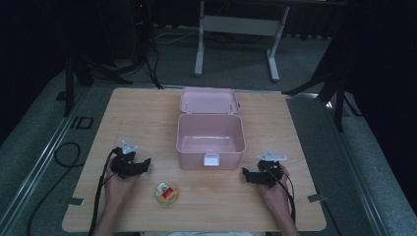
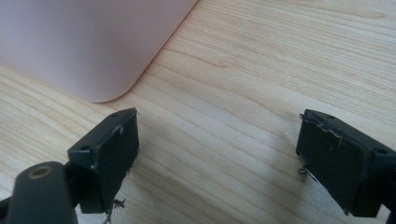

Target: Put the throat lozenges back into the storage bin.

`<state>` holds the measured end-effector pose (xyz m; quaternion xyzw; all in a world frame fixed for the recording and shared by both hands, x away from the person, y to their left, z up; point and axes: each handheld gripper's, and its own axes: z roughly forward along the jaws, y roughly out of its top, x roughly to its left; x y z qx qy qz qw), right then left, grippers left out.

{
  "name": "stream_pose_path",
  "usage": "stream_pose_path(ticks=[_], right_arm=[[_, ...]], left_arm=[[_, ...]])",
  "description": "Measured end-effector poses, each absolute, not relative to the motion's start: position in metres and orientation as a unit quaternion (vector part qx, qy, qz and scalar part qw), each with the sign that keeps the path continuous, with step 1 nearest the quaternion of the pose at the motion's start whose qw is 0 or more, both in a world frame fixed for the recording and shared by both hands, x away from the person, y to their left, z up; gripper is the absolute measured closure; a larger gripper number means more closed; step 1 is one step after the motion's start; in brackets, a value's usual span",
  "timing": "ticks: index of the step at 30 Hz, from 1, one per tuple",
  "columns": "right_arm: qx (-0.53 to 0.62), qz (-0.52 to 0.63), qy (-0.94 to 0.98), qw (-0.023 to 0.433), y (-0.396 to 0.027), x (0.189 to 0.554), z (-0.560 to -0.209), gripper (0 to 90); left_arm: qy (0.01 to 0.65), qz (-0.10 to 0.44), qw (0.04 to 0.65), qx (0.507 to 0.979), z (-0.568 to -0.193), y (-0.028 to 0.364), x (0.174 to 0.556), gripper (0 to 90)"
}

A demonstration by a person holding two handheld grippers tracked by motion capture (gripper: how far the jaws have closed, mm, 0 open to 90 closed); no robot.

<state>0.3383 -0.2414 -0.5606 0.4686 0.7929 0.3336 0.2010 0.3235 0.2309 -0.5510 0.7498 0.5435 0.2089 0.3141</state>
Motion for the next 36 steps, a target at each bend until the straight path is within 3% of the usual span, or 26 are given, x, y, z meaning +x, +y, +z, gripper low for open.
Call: stream_pose_path(ticks=[19, 36], right_arm=[[0.469, 0.334, 0.793, 0.201, -0.241, 0.338, -0.561, 12.8], [0.470, 0.334, 0.792, 0.202, -0.241, 0.338, -0.561, 12.9]], left_arm=[[0.501, 0.212, 0.310, 0.780, -0.501, 0.230, 0.304, 31.2], [0.496, 0.219, 0.312, 0.780, -0.487, 0.236, 0.302, 31.2]])
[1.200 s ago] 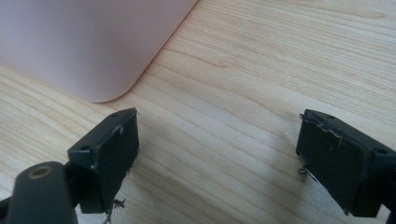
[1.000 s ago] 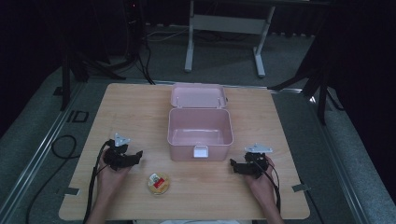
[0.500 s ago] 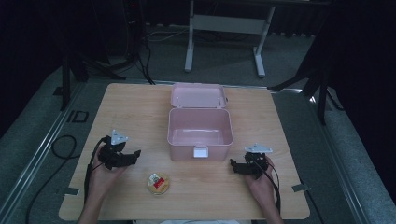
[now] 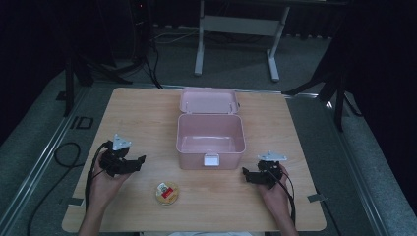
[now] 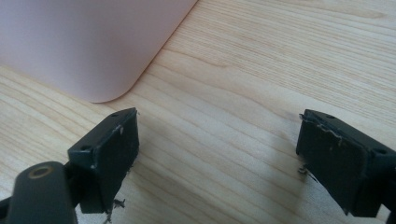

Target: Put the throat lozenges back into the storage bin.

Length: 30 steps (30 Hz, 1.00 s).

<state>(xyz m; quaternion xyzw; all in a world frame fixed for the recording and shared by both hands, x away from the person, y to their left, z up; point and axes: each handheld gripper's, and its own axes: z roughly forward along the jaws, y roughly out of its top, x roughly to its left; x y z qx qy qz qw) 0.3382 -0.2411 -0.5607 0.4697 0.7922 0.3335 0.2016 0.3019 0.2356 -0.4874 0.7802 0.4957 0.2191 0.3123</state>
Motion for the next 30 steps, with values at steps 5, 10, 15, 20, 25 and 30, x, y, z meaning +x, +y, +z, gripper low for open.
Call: stream_pose_path(ticks=[5, 10, 15, 20, 25, 30], right_arm=[[0.470, 0.334, 0.792, 0.202, -0.241, 0.338, -0.561, 12.8], [0.470, 0.334, 0.792, 0.201, -0.241, 0.338, -0.561, 12.8], [0.470, 0.334, 0.792, 0.201, -0.241, 0.338, -0.561, 12.9], [0.470, 0.334, 0.792, 0.201, -0.241, 0.338, -0.561, 12.9], [0.470, 0.334, 0.792, 0.202, -0.241, 0.338, -0.561, 12.8], [0.470, 0.334, 0.792, 0.202, -0.241, 0.338, -0.561, 12.8]], left_arm=[[0.490, 0.218, 0.309, 0.786, -0.481, 0.234, 0.301, 31.2], [0.482, 0.214, 0.304, 0.793, -0.474, 0.232, 0.300, 31.1], [0.471, 0.208, 0.293, 0.805, -0.467, 0.228, 0.299, 30.3], [0.459, 0.207, 0.282, 0.817, -0.462, 0.224, 0.298, 29.4], [0.450, 0.203, 0.269, 0.827, -0.458, 0.219, 0.297, 26.3], [0.441, 0.203, 0.248, 0.839, -0.452, 0.213, 0.296, 19.3]])
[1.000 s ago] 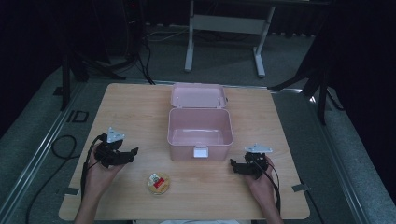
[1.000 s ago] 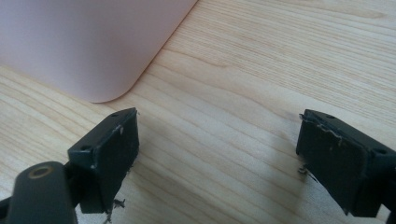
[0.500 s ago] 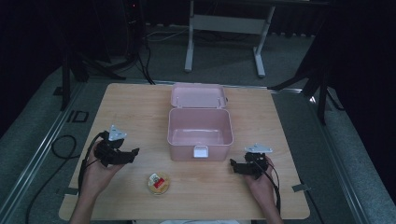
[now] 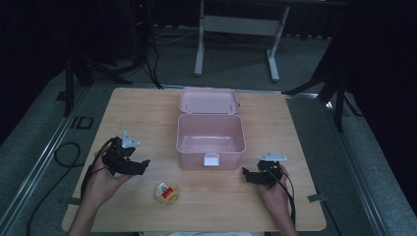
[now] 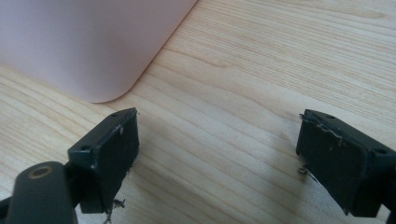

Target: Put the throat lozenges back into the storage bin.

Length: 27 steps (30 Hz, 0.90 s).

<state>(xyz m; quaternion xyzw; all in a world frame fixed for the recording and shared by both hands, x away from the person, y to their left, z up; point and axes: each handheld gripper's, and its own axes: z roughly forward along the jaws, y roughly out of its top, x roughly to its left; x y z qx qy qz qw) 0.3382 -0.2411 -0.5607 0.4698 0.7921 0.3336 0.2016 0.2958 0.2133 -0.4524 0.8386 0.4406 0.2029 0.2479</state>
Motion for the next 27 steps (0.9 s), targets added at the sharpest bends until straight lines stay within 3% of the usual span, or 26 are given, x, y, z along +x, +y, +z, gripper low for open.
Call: stream_pose_path(ticks=[11, 27], right_arm=[[0.470, 0.334, 0.792, 0.202, -0.241, 0.338, -0.561, 12.8], [0.470, 0.334, 0.792, 0.202, -0.241, 0.338, -0.561, 12.9]], left_arm=[[0.423, 0.199, 0.210, 0.859, -0.446, 0.203, 0.293, 11.3], [0.397, 0.184, 0.186, 0.880, -0.440, 0.191, 0.288, 11.8]])
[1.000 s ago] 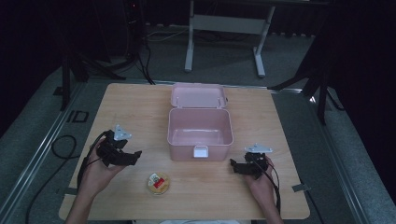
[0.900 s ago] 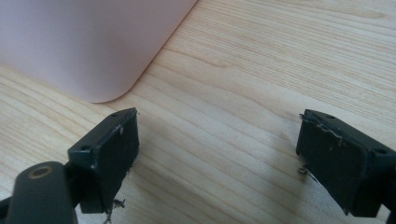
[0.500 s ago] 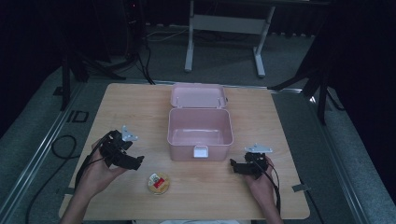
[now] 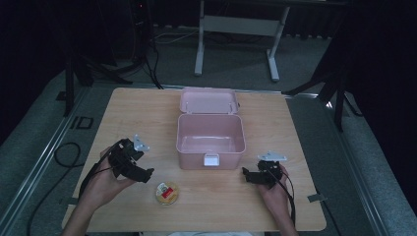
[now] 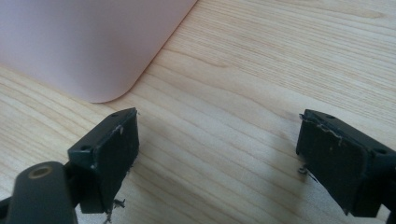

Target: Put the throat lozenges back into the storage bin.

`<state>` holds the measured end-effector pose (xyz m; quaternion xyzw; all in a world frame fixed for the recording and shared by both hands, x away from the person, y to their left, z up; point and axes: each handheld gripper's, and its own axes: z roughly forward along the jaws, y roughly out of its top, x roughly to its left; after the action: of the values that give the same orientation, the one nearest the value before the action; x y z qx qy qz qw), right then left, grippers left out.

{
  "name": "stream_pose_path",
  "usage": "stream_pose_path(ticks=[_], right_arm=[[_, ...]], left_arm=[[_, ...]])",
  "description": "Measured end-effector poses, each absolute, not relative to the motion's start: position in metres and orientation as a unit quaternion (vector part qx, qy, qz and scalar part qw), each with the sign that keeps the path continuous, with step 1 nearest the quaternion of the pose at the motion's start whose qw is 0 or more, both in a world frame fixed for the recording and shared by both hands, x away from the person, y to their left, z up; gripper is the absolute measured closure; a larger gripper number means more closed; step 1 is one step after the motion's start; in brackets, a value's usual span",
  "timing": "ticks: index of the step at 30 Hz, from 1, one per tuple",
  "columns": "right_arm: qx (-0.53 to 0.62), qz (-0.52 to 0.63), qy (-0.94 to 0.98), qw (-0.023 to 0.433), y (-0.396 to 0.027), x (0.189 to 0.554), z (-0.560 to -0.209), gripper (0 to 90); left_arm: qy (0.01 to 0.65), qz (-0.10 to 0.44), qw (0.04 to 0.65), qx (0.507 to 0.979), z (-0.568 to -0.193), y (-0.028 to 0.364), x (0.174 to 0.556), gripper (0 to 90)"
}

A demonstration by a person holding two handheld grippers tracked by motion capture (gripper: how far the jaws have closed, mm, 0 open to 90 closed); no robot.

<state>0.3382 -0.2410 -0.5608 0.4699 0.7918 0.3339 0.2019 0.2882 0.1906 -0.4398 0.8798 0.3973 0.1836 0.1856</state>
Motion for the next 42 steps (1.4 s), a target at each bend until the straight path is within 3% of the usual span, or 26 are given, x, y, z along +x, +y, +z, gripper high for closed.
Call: stream_pose_path(ticks=[42], right_arm=[[0.471, 0.333, 0.791, 0.202, -0.241, 0.338, -0.561, 12.8]], left_arm=[[0.335, 0.117, 0.123, 0.927, -0.449, 0.154, 0.281, 19.5]])
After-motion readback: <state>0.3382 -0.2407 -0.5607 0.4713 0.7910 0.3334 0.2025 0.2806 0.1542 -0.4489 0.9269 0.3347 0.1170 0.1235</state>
